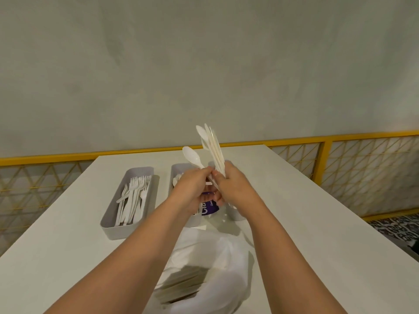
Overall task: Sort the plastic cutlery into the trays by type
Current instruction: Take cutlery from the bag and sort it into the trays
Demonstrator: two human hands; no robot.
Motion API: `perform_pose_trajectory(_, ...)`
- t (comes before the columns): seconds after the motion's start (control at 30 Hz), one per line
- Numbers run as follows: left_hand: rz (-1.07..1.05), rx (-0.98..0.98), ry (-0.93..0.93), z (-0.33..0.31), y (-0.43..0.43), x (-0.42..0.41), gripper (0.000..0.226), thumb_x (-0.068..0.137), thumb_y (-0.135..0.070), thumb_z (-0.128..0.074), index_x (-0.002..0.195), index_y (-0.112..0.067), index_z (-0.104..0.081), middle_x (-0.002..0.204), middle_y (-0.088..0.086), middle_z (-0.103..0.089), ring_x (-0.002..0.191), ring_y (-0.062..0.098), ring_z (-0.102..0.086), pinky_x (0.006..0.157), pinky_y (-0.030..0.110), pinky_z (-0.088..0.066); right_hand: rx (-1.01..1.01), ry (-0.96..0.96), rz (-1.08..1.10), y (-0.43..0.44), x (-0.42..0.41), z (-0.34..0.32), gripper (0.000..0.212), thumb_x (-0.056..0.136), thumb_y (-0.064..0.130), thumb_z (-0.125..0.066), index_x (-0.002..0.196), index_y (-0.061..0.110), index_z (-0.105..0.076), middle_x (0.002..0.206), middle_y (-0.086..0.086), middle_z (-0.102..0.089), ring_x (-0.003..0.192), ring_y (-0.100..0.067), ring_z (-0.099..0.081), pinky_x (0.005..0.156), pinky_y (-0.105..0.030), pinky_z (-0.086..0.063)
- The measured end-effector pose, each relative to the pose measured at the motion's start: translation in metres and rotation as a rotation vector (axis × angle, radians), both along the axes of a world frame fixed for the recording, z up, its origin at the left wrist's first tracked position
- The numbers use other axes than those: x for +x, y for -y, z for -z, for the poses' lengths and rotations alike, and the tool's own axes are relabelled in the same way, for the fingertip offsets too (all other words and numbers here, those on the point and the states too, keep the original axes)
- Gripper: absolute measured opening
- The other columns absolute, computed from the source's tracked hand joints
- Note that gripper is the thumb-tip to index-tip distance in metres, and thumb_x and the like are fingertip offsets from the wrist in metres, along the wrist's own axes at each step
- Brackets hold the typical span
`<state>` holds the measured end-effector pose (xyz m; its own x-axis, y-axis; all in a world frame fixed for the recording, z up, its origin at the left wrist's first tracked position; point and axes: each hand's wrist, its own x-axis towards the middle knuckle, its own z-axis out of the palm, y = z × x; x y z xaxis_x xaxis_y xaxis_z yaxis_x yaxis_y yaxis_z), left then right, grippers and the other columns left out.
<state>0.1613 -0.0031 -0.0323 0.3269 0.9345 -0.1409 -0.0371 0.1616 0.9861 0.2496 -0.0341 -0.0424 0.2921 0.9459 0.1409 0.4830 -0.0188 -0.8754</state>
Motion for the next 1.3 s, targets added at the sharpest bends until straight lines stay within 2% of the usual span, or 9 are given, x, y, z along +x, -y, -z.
perform_pose_trajectory(0.2, 0.023, -0.026, -0.155, 0.005, -0.026, 0.018, 0.02, 0.097, -0.015, -0.048, 0.083, -0.003, -0.058, 0.067, 0.007, -0.052, 0.057, 0.015, -0.048, 0.052, 0.023, -0.045, 0.026, -0.181, 0.092, 0.005, 0.049, -0.016, 0.009, 0.1, 0.015, -0.037, 0.093, 0.014, -0.043, 0.082, -0.007, -0.055, 0.059, -0.021, -0.059, 0.054, -0.03, -0.054)
perform_pose_trajectory(0.33, 0.114, 0.055, -0.41, 0.019, -0.045, 0.038, 0.014, 0.094, -0.013, -0.053, 0.1, 0.0, -0.054, 0.066, 0.008, -0.051, 0.052, 0.015, -0.049, 0.038, 0.018, -0.046, 0.019, -0.166, 0.102, 0.006, 0.07, -0.018, 0.011, 0.1, 0.015, -0.038, 0.104, 0.009, -0.046, 0.074, -0.008, -0.053, 0.051, -0.015, -0.049, 0.044, -0.024, -0.044)
perform_pose_trajectory(0.5, 0.083, 0.22, -0.699, 0.036, -0.07, 0.069, 0.034, 0.091, -0.016, -0.058, 0.118, 0.002, -0.052, 0.07, 0.01, -0.057, 0.052, 0.017, -0.053, 0.056, 0.025, -0.052, -0.023, -0.184, 0.03, 0.007, 0.075, -0.017, 0.01, 0.1, 0.015, -0.04, 0.1, 0.011, -0.049, 0.065, -0.003, -0.049, 0.049, -0.011, -0.039, 0.042, -0.02, -0.034)
perform_pose_trajectory(0.57, 0.064, 0.274, -0.788, 0.039, -0.076, 0.077, 0.036, 0.09, -0.015, -0.058, 0.121, 0.003, -0.05, 0.07, 0.009, -0.054, 0.051, 0.017, -0.053, 0.047, 0.021, -0.049, -0.02, -0.209, 0.016, 0.008, 0.076, -0.018, 0.01, 0.1, 0.015, -0.04, 0.098, 0.013, -0.05, 0.065, -0.003, -0.049, 0.048, -0.01, -0.038, 0.042, -0.019, -0.033)
perform_pose_trajectory(0.63, 0.047, 0.308, -0.871, 0.04, -0.082, 0.083, 0.038, 0.089, -0.013, -0.059, 0.123, 0.002, -0.051, 0.078, 0.01, -0.057, 0.062, 0.021, -0.062, 0.044, 0.016, -0.047, -0.011, -0.217, 0.001, 0.009, 0.077, -0.019, 0.01, 0.099, 0.016, -0.041, 0.096, 0.014, -0.05, 0.065, -0.003, -0.049, 0.048, -0.009, -0.038, 0.041, -0.018, -0.033)
perform_pose_trajectory(0.7, 0.014, 0.347, -0.917, 0.044, -0.088, 0.088, 0.038, 0.089, -0.011, -0.059, 0.124, 0.0, -0.052, 0.101, 0.012, -0.063, 0.087, 0.025, -0.066, 0.063, 0.019, -0.047, -0.015, -0.226, -0.009, 0.009, 0.076, -0.018, 0.009, 0.099, 0.016, -0.042, 0.1, 0.014, -0.051, 0.066, -0.003, -0.048, 0.048, -0.01, -0.039, 0.04, -0.018, -0.033)
perform_pose_trajectory(0.97, -0.039, 0.453, -0.936, 0.042, -0.081, 0.092, 0.033, 0.091, -0.019, -0.057, 0.12, -0.004, -0.054, 0.109, 0.012, -0.061, 0.095, 0.023, -0.059, 0.069, 0.023, -0.039, -0.038, -0.426, -0.115, 0.016, 0.082, -0.022, 0.01, 0.1, 0.013, -0.041, 0.106, 0.014, -0.048, 0.063, -0.003, -0.047, 0.039, -0.004, -0.033, 0.036, -0.015, -0.027)
perform_pose_trajectory(1.1, -0.043, 0.518, -0.772, 0.025, -0.066, 0.08, 0.028, 0.097, -0.018, -0.046, 0.118, -0.004, -0.058, 0.116, 0.013, -0.062, 0.097, 0.023, -0.059, 0.078, 0.029, -0.045, -0.037, -0.509, -0.163, 0.017, 0.079, -0.024, 0.011, 0.1, 0.012, -0.04, 0.108, 0.015, -0.048, 0.063, -0.003, -0.046, 0.037, -0.003, -0.032, 0.034, -0.013, -0.027)
perform_pose_trajectory(1.3, 0.094, 0.09, 0.017, -0.013, -0.034, 0.052, 0.03, 0.096, -0.026, -0.04, 0.089, -0.009, -0.063, 0.081, 0.004, -0.06, 0.062, 0.016, -0.052, 0.055, 0.027, -0.044, -0.015, -0.615, -0.213, 0.014, 0.072, -0.023, 0.019, 0.1, 0.012, -0.04, 0.117, 0.009, -0.049, 0.063, -0.004, -0.048, 0.038, -0.004, -0.033, 0.033, -0.013, -0.027)
